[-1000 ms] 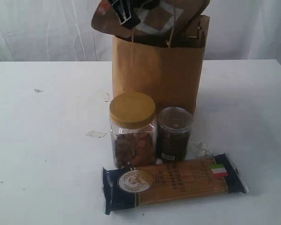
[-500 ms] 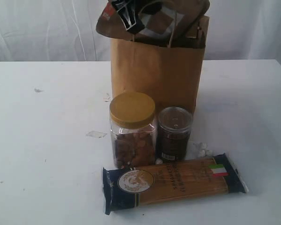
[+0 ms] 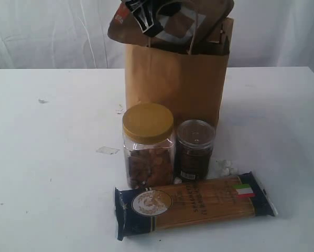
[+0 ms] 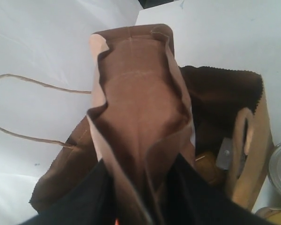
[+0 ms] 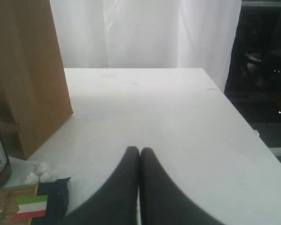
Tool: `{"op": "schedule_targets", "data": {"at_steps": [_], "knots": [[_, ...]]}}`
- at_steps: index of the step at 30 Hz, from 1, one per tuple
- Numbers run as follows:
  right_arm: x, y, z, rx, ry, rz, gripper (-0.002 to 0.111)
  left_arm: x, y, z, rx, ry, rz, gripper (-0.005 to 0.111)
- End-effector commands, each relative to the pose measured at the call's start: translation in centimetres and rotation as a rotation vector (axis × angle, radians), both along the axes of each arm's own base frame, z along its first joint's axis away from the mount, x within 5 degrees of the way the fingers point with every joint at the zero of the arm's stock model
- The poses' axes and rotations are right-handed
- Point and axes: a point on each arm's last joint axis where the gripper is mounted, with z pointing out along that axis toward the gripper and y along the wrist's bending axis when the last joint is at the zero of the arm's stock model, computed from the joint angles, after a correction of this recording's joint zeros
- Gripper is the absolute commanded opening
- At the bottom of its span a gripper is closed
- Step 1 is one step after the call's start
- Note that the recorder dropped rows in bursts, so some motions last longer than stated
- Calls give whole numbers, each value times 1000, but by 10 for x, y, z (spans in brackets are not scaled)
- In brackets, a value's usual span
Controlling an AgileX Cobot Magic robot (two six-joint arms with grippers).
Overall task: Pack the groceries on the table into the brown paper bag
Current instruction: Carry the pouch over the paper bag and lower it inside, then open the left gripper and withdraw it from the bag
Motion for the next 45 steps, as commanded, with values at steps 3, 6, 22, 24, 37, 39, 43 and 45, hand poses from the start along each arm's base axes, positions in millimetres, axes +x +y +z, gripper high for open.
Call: {"op": "schedule_targets", "data": {"at_steps": [3,6,22,24,37,39,43,45], "knots": [[0,0,0,-5,-7,-4,0,-3,1,10,-65,11,23,37],[0,0,0,-5,-7,-4,0,-3,1,10,-66,13,24,53],[0,0,0,-5,-7,-4,0,-4,1,7,-62,63,30,74],[0,0,0,-5,-7,-4,0,-5,2,6,-59,79,31,74],[0,0,0,-5,-7,-4,0,-10,6,48,-192,-30,46,30],[0,0,0,-5,-7,-4,0,-16,11,60,-214,-57,42,22],[0,0,0,-5,-7,-4,0,-26,18,74,-236,-86,40,5],[0,0,0,-5,-7,-4,0,-30,21,78,-243,-94,39,0]]}}
